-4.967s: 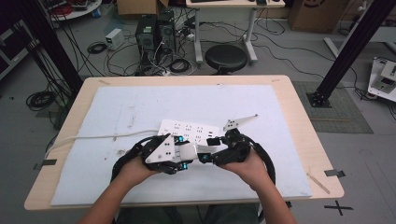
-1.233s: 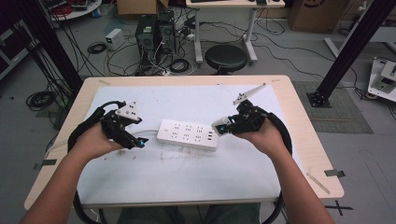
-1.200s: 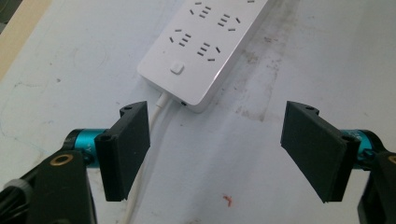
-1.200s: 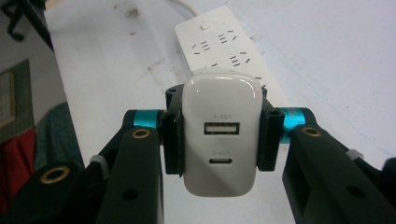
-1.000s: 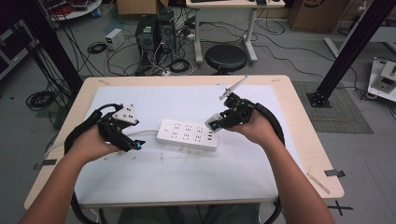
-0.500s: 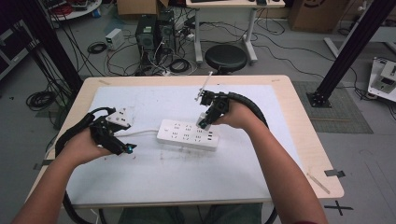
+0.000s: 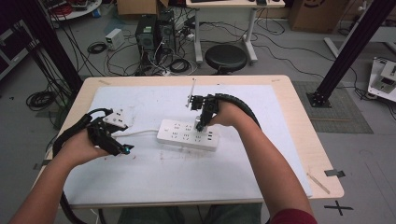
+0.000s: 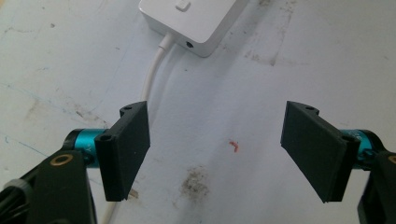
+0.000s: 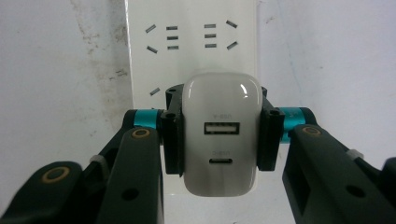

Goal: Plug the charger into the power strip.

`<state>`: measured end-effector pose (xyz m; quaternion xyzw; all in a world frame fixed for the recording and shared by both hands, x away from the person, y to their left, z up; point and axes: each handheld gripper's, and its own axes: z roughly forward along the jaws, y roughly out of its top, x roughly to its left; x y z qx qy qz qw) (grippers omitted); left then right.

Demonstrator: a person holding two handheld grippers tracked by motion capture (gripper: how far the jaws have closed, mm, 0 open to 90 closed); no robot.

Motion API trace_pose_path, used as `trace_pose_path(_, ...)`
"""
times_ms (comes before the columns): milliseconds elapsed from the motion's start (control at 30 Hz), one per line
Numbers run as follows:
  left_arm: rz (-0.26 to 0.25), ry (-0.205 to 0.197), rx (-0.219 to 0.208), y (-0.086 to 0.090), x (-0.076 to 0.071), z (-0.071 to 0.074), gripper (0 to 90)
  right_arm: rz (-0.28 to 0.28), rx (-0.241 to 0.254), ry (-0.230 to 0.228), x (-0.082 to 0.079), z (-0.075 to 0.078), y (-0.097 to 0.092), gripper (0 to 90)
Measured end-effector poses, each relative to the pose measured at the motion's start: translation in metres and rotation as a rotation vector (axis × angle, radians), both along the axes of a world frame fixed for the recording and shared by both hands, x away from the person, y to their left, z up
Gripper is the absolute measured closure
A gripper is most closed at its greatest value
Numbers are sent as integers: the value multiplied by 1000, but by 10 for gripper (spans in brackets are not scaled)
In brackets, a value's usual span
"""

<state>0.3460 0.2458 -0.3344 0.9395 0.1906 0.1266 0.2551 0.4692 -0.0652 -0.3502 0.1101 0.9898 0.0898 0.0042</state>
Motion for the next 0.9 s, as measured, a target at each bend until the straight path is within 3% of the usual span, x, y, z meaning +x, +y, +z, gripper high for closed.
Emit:
trace_pose_path(333, 3, -5, -7, 0, -1, 0, 240, 10, -25, 8, 1, -6, 6, 635)
trace_pose_path(533, -4, -7, 1, -2, 0, -1, 240, 41, -72, -30, -4, -10, 13, 637)
trace_pose_path(667, -1, -7, 0, -2, 0, -1, 240, 17, -49, -5, 0, -14, 10, 638)
trace_pose_path(900, -3, 3, 9, -4, 5, -3, 240, 16, -57, -21, -3, -15, 11, 640)
